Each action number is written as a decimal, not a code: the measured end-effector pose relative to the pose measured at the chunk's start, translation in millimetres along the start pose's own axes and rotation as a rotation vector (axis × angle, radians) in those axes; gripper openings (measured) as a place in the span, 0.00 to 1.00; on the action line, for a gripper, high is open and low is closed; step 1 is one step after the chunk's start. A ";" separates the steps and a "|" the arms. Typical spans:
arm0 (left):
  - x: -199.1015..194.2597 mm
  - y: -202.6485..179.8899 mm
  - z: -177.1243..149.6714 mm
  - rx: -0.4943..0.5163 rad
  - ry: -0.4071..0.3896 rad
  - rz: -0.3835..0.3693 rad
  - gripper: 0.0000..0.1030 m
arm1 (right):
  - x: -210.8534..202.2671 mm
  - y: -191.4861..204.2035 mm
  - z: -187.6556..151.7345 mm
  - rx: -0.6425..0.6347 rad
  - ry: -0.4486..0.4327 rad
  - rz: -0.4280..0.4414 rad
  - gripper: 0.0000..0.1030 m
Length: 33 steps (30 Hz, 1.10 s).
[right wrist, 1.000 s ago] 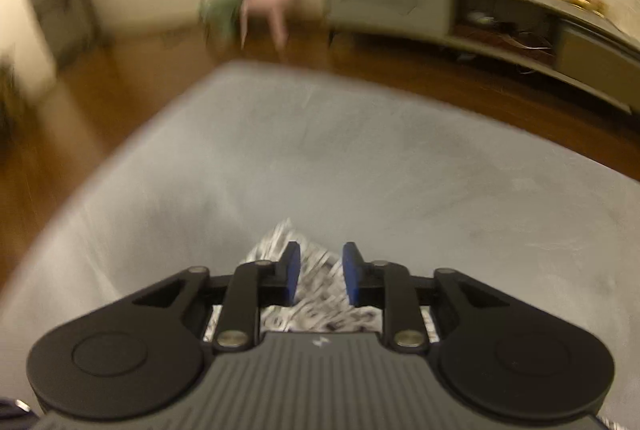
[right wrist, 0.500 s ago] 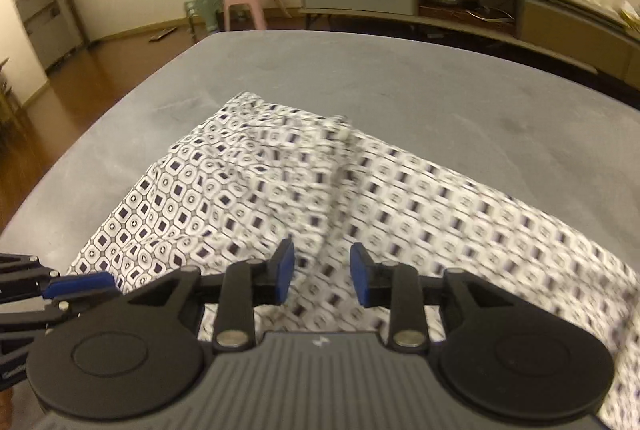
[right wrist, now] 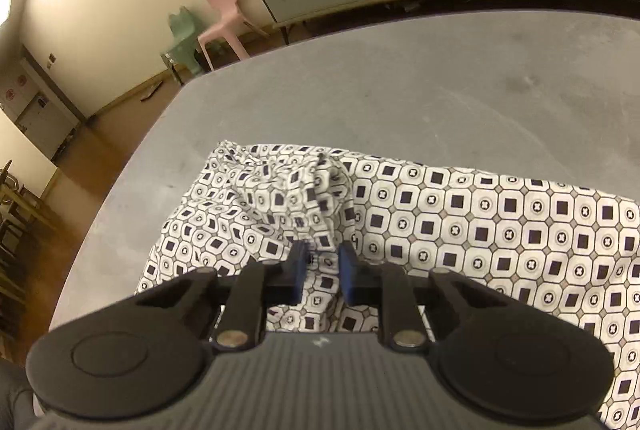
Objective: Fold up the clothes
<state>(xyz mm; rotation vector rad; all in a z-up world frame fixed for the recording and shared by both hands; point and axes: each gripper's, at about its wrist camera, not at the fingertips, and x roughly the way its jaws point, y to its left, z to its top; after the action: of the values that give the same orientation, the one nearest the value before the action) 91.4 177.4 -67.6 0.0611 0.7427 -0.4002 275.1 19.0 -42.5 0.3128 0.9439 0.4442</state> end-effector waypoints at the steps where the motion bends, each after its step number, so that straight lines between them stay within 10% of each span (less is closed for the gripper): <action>1: 0.1 -0.3 0.2 0.002 0.001 -0.002 0.20 | -4.2 -4.6 -0.2 0.025 -0.015 0.014 0.24; 13: -13.2 1.8 8.3 -0.004 -0.024 -0.028 0.29 | -18.5 4.8 -4.6 -0.123 -0.003 -0.062 0.26; 16: -25.4 0.7 15.1 -0.015 -0.059 -0.056 0.29 | -60.4 -7.4 -8.7 -0.115 -0.050 -0.034 0.39; 25: -16.8 -63.7 42.2 -0.022 -0.061 -0.183 0.68 | -200.2 -142.9 -74.0 0.036 -0.137 -0.318 0.55; 33: 10.9 -142.9 83.9 -0.090 -0.064 -0.343 0.84 | -210.0 -177.1 -140.5 0.069 -0.146 -0.340 0.62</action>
<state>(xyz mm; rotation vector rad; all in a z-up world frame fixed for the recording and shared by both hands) 99.1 25.6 -0.6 -0.1658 0.7083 -0.6914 92.1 -229.3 -50.7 0.2378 0.8504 0.0765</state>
